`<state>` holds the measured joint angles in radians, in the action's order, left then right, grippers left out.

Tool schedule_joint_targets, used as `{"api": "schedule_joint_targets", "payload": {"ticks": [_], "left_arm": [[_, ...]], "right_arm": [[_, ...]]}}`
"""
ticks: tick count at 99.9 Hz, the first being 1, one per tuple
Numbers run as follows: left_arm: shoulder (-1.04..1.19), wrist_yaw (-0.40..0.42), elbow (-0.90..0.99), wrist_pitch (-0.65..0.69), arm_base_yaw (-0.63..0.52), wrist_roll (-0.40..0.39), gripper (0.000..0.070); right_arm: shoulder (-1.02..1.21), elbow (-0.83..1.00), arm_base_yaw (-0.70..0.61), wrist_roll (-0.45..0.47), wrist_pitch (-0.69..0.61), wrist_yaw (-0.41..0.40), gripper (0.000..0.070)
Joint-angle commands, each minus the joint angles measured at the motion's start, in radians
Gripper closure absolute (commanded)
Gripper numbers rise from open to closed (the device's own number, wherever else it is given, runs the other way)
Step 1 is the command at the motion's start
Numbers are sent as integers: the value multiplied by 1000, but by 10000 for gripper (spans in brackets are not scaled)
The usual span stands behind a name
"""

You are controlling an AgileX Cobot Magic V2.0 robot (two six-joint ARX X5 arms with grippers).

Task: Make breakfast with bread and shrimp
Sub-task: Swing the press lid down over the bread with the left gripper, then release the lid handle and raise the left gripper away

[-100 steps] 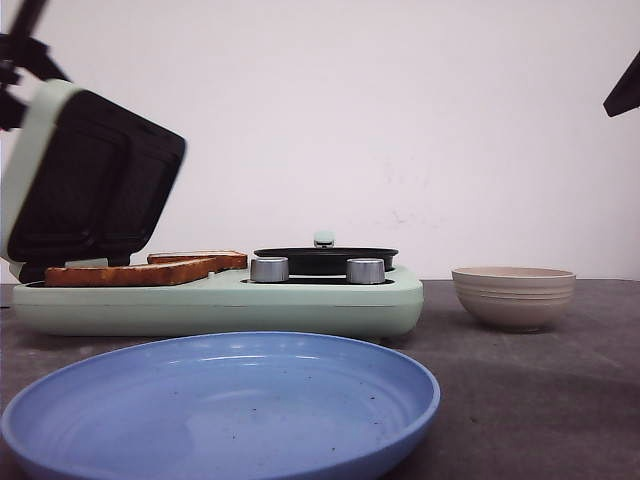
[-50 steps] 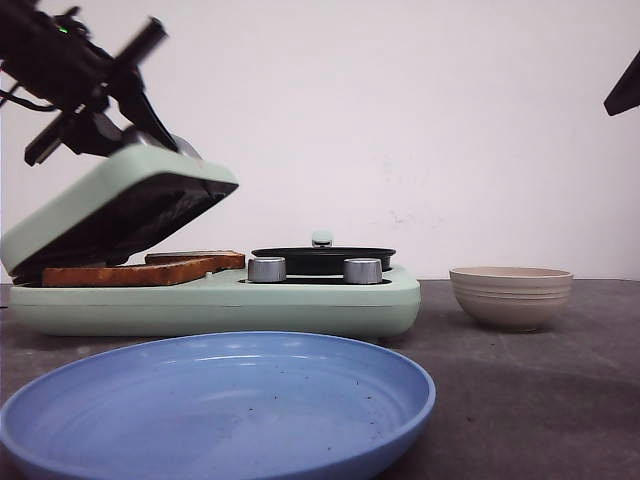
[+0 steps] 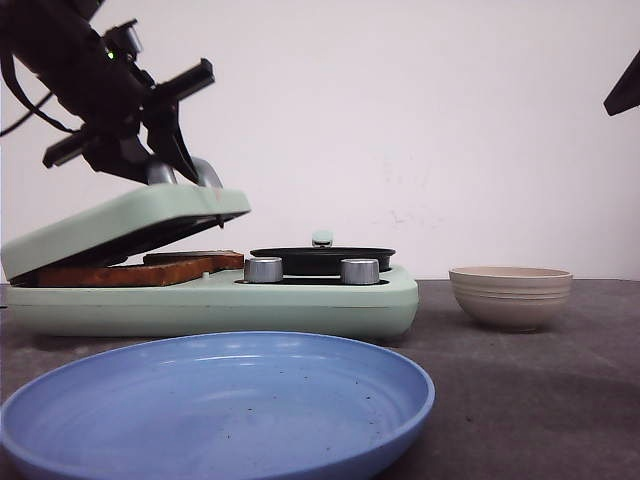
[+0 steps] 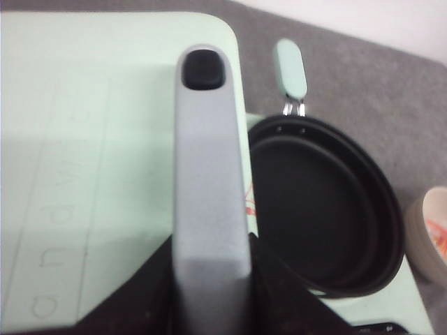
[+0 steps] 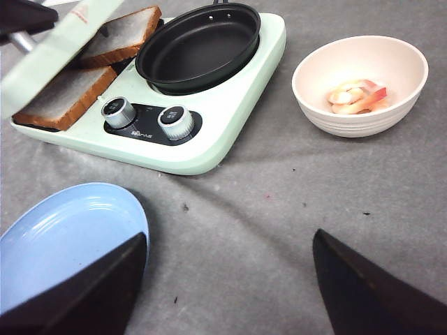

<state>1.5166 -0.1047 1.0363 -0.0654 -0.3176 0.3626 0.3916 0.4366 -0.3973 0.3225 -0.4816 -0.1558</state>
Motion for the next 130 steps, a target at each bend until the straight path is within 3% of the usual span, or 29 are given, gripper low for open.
{"api": "schedule_joint_targets", "payload": {"ticks": [1,17,23,29,40,47,76,130], "left_arm": [[49,38,-14,-78,15,-71,696],[69,37,-14,-69,15,-63,691],[68,32,-14,-56,15,-63,655],[68,20,-14,-47,15,-63,552],[68,-3,-14,-39,15,-63,298],[68,-16,-14,-34,15,-63,224],[36,-127,31,-32,16,-63,219],[-244,-124,88,-87,24,-144,225]], "right_arm": [[5,5,-4,12,8,2,244],[5,5,-4,11,-2,2,244],[5,5,-4,11,-6,2,244],[5,5,-4,11,-6,2,244],[5,5,-4,11,-6,3,244],[5,5,-4,11,-5,3,244],[5,5,-4,11,-6,3,244],[5,5,-4,14,17,-5,244]]}}
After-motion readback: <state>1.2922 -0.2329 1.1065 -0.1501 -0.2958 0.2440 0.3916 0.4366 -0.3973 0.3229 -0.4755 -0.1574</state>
